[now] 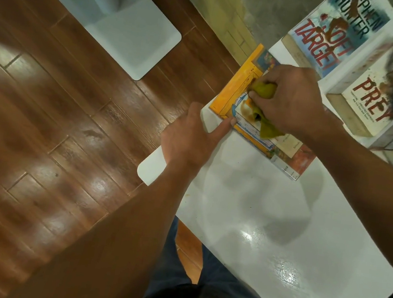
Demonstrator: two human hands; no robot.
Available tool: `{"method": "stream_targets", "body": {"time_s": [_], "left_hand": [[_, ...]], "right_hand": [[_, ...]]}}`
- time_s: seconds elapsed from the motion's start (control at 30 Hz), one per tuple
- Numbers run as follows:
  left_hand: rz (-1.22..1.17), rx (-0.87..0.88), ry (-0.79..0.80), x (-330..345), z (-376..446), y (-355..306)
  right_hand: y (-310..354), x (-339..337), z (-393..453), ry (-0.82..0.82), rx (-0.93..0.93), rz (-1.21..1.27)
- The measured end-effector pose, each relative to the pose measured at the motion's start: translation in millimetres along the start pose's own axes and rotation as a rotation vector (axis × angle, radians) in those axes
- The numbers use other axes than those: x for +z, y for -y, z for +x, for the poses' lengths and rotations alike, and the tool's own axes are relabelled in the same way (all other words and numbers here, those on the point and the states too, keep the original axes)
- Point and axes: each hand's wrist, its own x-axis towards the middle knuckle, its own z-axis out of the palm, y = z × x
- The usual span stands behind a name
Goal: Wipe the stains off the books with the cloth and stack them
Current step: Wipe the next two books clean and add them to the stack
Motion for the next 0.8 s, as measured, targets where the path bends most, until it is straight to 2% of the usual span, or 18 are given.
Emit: {"method": "stream_targets", "body": {"time_s": [0.13, 0.23, 0.37, 0.47, 0.57, 0.7, 0.8], "left_hand": [[0.016, 0.003, -0.005, 0, 0, 0], [0.010, 0.004, -0.008, 0, 0, 0], [0.014, 0.008, -0.008, 0, 0, -1], [0.011, 0.002, -0.006, -1, 0, -1], [0.003, 0.002, -0.006, 0, 1, 0], [-0.008, -0.005, 0.002, 0, 1, 0], [0.000, -0.007, 0.007, 1, 1, 0]], "right_hand": [[-1, -3, 6, -0.062, 0.062, 0.039], [3, -3, 6, -0.005, 0.001, 0.014], [3, -3, 11, -0.063, 0.058, 0.013], [4, -3, 9, -0.015, 0.005, -0.013], [3, -3, 11, -0.062, 0.048, 0.009], [3, -2, 9, -0.030, -0.013, 0.007], [-1, -3, 16, -0.096, 0.057, 0.022]]}}
